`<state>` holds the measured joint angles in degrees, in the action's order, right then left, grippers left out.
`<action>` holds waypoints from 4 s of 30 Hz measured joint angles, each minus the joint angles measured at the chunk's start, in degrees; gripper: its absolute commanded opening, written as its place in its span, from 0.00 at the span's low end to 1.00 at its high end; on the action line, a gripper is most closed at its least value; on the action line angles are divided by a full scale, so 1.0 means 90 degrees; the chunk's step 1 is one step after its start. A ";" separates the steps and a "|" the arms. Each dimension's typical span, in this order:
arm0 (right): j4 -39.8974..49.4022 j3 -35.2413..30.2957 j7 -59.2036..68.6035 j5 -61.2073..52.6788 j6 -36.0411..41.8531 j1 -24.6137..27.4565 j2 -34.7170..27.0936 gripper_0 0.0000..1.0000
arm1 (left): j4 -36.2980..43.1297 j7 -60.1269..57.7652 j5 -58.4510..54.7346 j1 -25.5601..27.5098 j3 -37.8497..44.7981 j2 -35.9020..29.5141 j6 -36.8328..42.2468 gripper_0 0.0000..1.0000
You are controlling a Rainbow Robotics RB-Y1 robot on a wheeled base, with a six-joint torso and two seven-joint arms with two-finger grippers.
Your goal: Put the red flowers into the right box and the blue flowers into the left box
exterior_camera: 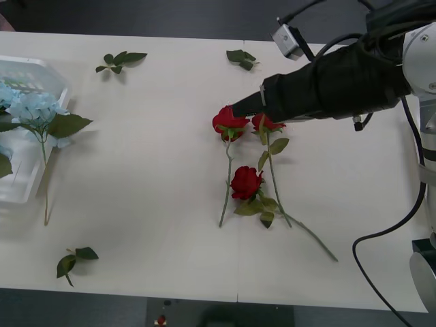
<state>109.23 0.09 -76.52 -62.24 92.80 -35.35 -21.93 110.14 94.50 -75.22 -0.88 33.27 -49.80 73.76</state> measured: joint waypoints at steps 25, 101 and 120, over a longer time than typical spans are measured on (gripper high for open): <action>-0.1529 0.1499 0.0424 0.3472 -0.0092 0.0000 -0.0260 1.00 | -0.3155 0.1769 0.0087 0.0512 -0.1378 -0.1409 -0.1027 0.00; -0.2877 0.2437 0.0571 0.4533 -0.1609 -0.0005 -0.0027 0.00 | 0.2041 0.1780 -0.1332 0.0177 -0.3384 0.0159 -0.2274 0.92; -0.1157 -0.1117 0.0570 0.3824 0.1442 -0.0005 -0.1237 0.00 | 0.1706 0.3639 -0.1629 0.0384 -0.2320 0.2153 -0.0071 0.92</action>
<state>98.81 -9.97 -71.39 -27.83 105.77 -35.40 -33.06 125.49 127.25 -89.88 2.58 12.39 -30.42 73.12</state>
